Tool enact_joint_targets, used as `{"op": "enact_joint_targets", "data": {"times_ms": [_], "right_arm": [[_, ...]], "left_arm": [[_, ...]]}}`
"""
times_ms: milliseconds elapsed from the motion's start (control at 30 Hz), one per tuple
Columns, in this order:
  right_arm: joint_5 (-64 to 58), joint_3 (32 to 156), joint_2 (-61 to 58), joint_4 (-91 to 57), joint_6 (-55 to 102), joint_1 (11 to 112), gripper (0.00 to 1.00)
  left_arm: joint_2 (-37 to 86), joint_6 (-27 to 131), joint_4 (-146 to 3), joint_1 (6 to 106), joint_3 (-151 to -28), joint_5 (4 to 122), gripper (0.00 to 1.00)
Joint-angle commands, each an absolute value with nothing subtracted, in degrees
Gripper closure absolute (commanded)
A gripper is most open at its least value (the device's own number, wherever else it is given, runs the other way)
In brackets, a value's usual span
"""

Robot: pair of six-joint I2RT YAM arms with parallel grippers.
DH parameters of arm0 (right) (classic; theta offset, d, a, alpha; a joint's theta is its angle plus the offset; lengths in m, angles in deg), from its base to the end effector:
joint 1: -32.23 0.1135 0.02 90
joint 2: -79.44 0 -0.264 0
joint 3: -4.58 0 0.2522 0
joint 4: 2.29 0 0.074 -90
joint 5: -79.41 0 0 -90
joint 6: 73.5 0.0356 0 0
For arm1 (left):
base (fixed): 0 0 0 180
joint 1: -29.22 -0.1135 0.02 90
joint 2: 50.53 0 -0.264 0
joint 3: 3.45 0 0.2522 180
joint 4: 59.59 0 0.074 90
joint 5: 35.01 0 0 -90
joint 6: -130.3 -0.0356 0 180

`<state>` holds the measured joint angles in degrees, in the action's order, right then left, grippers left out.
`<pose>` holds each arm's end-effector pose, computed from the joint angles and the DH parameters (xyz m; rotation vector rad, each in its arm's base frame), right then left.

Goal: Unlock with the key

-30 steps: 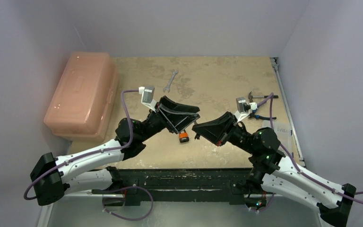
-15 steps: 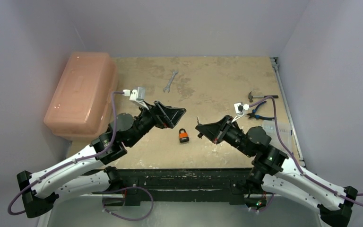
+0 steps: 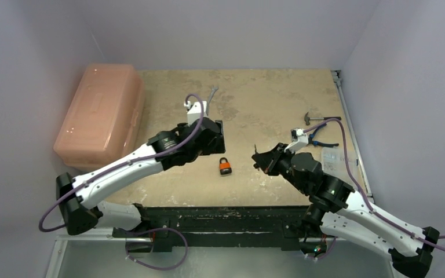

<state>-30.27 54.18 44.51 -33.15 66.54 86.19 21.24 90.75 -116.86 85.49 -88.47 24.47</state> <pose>0.0984 0.1149 0.2986 0.1851 1.9365 0.9355 0.1584 -0.2047 0.3493 -0.1444 2.2370 -0.3955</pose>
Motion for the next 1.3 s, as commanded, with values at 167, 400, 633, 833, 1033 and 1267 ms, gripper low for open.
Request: {"op": "enact_joint_targets", "data": {"times_ms": [167,400,633,833,1033,1267], "right_arm": [[-34.6,55.1,45.2,-36.6,65.0,86.2,1.00],[-34.3,53.6,48.3,-38.7,65.1,86.2,1.00],[-35.4,52.5,49.7,-38.9,64.3,86.2,1.00],[-35.3,52.3,48.9,-38.4,63.3,86.2,1.00],[-35.6,52.1,49.1,-38.4,62.9,86.2,1.00],[-35.6,51.5,49.4,-38.5,63.0,86.2,1.00]], "left_arm": [[37.1,91.1,-115.6,83.2,-89.1,36.7,0.10],[47.3,92.5,-109.0,81.7,-88.9,42.4,0.14],[52.5,95.9,-108.8,81.6,-88.6,41.9,0.16],[54.1,97.1,-107.3,81.6,-88.2,41.8,0.19],[56.8,97.3,-108.1,81.6,-89.3,42.0,0.22],[58.2,98.2,-109.3,81.6,-89.3,39.9,0.30]]}}
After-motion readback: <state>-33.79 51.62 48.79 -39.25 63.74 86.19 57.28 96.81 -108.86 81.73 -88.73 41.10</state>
